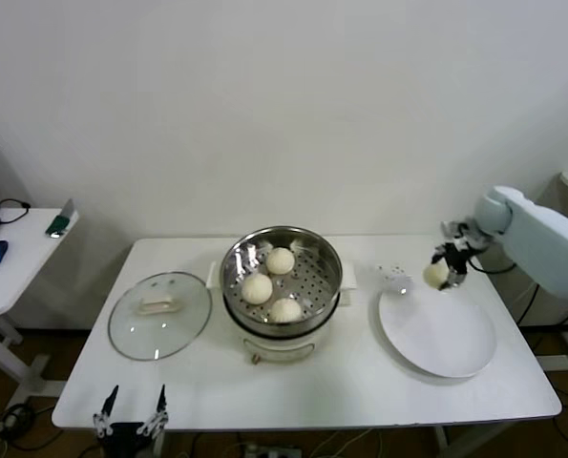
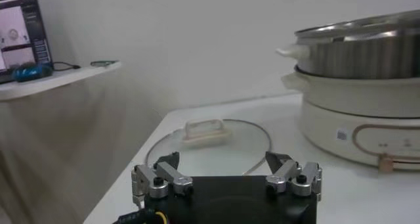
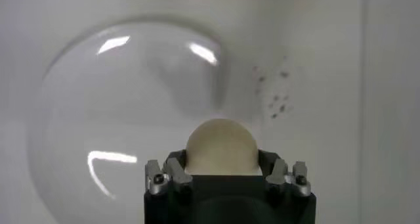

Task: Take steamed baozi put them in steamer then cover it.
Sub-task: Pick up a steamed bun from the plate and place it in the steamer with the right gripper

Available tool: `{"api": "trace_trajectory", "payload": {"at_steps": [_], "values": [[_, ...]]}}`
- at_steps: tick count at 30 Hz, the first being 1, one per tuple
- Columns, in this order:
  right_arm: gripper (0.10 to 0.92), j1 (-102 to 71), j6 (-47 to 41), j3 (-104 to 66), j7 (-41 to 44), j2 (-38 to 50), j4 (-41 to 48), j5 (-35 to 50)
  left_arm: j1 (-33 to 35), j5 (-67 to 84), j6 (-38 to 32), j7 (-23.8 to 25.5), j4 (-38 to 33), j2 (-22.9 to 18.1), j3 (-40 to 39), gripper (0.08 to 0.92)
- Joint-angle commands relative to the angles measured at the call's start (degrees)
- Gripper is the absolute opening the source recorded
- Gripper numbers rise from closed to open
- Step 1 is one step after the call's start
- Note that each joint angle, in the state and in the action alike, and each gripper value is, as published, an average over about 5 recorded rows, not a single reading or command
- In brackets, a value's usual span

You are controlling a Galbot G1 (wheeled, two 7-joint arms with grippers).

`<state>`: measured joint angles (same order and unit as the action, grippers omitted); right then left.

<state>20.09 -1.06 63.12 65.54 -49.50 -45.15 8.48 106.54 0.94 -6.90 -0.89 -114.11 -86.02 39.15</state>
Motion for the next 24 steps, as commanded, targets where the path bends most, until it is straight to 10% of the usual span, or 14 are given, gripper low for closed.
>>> {"api": "trace_trajectory", "payload": {"at_steps": [1,24], "values": [[0.704,22.6,-8.1,22.9,-2.5,-11.0,-3.6,28.6,0.3,-1.2,0.3,1.3,-1.3,-0.3,-2.1,0.823],[0.704,26.7,-16.1,38.9,-12.2,-27.6,-15.5,47.9,-1.4,-2.2,0.4,0.1,0.4,-0.1,-2.4,0.823]]}}
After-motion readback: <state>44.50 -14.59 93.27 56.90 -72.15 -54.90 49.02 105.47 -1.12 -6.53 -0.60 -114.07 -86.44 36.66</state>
